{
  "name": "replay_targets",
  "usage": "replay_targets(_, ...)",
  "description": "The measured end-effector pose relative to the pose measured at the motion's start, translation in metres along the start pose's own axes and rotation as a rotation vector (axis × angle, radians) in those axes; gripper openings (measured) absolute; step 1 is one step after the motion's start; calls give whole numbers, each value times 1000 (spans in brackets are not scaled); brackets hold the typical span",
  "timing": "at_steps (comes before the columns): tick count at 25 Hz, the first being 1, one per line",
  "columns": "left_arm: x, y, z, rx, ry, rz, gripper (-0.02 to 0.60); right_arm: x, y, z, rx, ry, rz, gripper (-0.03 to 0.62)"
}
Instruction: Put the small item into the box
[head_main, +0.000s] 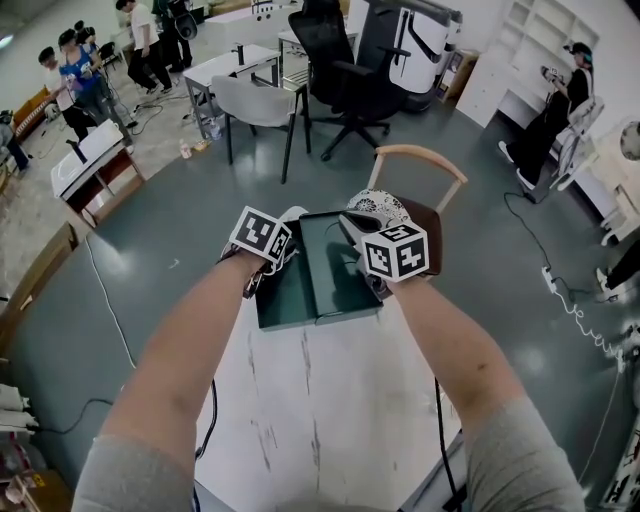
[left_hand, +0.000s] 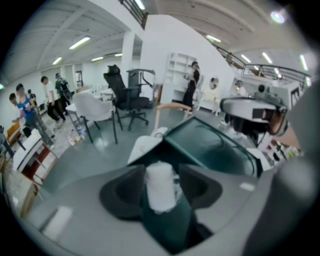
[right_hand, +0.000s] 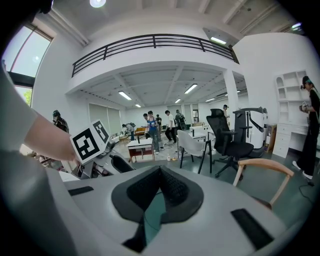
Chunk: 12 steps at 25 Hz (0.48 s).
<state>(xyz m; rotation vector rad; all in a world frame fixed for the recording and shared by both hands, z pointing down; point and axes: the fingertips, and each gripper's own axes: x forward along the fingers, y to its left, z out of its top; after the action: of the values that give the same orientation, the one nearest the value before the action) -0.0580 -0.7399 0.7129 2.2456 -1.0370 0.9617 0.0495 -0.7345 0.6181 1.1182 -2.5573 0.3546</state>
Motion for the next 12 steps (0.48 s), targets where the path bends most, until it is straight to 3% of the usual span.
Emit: replay_targets(12,0,1,0,11,-8,17,224,-4,0,-1,0,1,-4,8)
